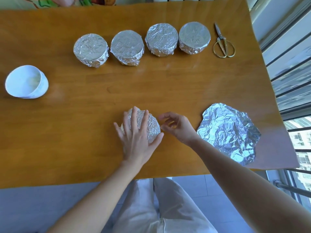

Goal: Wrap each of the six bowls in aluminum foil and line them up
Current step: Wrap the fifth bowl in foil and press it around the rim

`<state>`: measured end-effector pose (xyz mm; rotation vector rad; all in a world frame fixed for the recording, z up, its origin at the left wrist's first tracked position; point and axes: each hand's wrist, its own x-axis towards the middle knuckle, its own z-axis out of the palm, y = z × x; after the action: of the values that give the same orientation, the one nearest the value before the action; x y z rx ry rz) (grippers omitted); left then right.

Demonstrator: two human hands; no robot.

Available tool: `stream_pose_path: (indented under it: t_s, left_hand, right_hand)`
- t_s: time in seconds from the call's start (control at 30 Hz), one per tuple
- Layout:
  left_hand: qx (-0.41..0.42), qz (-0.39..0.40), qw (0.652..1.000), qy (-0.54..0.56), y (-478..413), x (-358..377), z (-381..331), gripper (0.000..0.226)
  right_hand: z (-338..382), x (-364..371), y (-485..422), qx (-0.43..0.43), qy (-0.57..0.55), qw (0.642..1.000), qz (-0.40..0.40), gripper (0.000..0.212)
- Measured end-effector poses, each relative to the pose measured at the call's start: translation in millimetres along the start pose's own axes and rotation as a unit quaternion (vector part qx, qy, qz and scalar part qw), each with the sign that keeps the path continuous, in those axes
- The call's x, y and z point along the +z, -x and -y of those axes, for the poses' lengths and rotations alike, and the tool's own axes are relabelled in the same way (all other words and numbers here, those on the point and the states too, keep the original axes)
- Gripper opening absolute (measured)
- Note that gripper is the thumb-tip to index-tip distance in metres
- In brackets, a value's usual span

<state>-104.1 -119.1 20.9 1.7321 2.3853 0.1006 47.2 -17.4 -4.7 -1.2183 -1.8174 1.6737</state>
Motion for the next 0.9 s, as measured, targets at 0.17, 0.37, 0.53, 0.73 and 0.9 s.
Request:
stream_pose_path:
  t_s: [0.17,0.37,0.53,0.73,0.9]
  left_hand:
    - [0.000,-0.008,1.000,-0.010,-4,9,4,0.079]
    - [0.122,-0.008,0.992,-0.031,-11,7,31,0.082]
    - [0.145,0.001,0.989,-0.037,-14,4,32,0.087]
    - [0.154,0.015,0.987,-0.046,-15,2,33,0.093]
    - [0.157,0.021,0.986,-0.052,-15,2,34,0.092]
  right_hand:
    - [-5,4,-7,0.015,0.005,1.000,0.018,0.013]
    - [-8,11,4,-0.001,-0.016,1.000,0.015,0.013]
    - [-12,10,5,0.005,-0.022,1.000,0.009,0.012]
    - [-10,16,8,0.008,-0.042,0.999,-0.025,0.026]
    - [-10,17,8,0.019,-0.073,0.997,-0.031,0.018]
